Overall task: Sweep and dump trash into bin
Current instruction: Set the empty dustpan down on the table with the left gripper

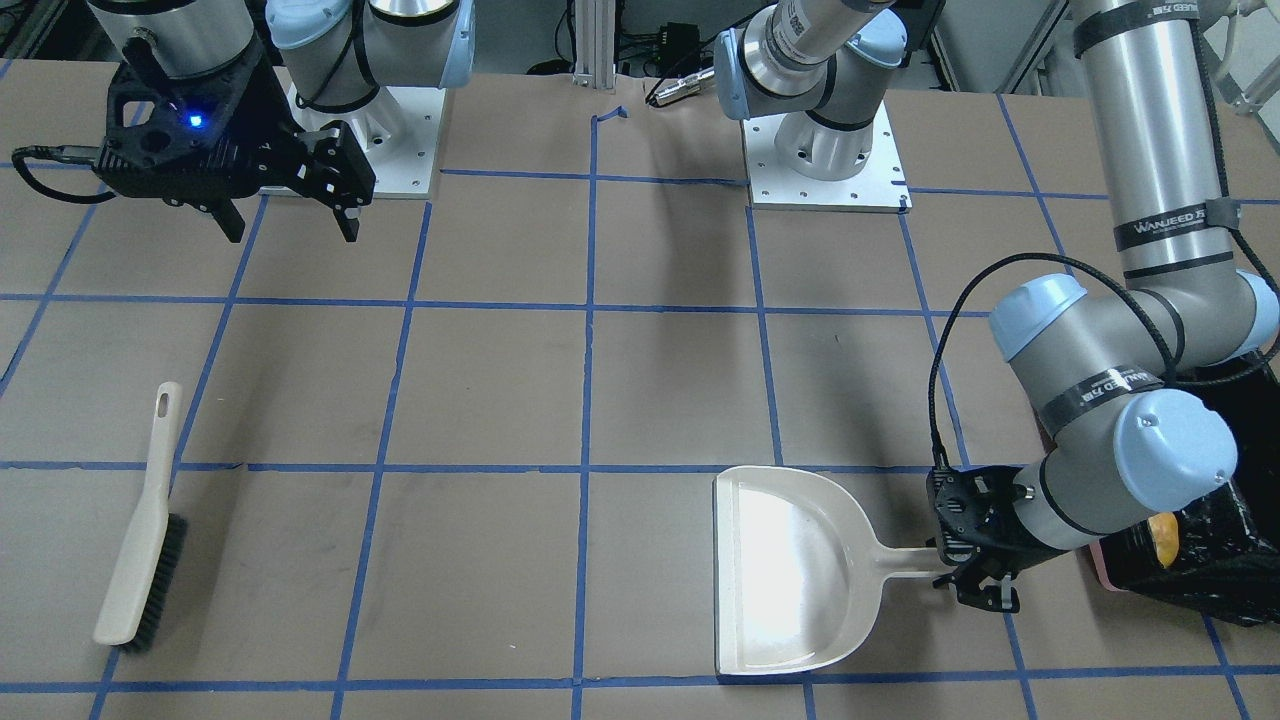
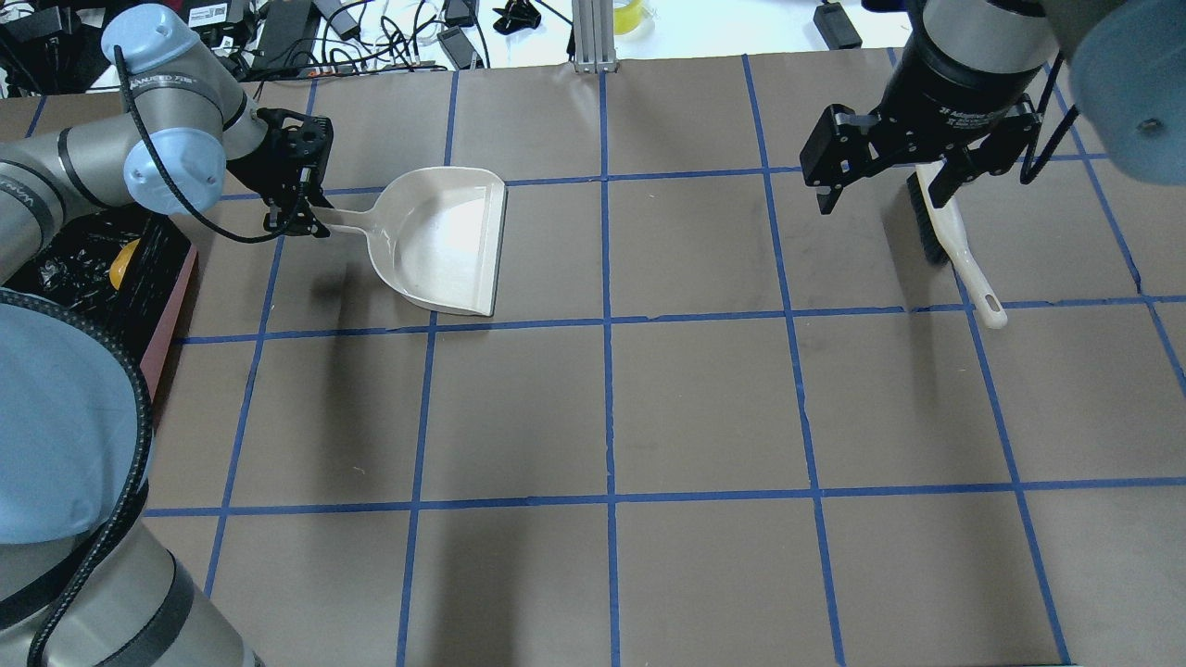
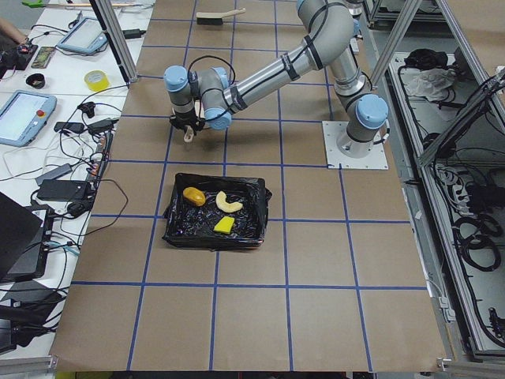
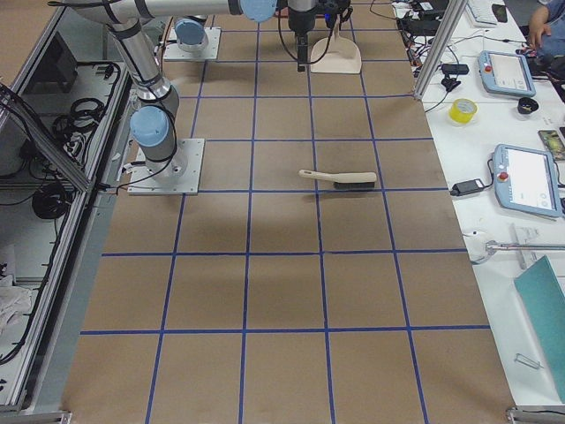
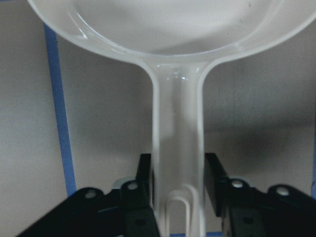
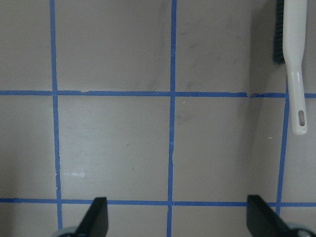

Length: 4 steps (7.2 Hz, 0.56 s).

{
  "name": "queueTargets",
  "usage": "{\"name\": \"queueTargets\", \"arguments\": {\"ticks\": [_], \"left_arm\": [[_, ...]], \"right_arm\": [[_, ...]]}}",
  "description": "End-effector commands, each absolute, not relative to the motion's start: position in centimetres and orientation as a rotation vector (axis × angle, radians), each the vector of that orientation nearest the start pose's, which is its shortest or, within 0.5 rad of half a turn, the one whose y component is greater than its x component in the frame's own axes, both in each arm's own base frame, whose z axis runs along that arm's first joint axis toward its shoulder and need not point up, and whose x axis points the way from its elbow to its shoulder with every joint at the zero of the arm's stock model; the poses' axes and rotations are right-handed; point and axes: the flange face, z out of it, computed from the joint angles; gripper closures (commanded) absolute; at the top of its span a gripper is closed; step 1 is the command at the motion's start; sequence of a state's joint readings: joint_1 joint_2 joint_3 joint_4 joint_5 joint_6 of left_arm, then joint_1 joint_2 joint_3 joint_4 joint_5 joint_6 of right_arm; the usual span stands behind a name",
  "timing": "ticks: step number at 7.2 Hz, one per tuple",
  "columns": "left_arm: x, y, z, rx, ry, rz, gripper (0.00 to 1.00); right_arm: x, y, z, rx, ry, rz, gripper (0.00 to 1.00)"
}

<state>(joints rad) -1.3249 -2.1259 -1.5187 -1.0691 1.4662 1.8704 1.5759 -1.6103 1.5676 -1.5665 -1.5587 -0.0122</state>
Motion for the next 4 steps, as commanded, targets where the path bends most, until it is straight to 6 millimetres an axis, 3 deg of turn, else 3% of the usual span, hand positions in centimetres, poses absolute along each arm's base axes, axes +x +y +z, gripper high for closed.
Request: {"name": "queueTargets", "arguments": {"ticks": [1,3,4], "left_arm": [[2.2,-67.8,25.2,-2.24,-2.148,0.142,0.0],[1.7,-66.3,30.1,-2.129,-2.262,0.111,0.0],[1.5,-64.8,32.4,-1.953,-2.361,0.095,0.0]], "right_arm": [[13.7,-47.8,50.8,-0.027,3.127,-0.062,0.0],[13.5,-47.8,50.8,-0.022,3.127,-0.063,0.0],[13.5,-47.8,50.8,-0.022,3.127,-0.062,0.0]]}}
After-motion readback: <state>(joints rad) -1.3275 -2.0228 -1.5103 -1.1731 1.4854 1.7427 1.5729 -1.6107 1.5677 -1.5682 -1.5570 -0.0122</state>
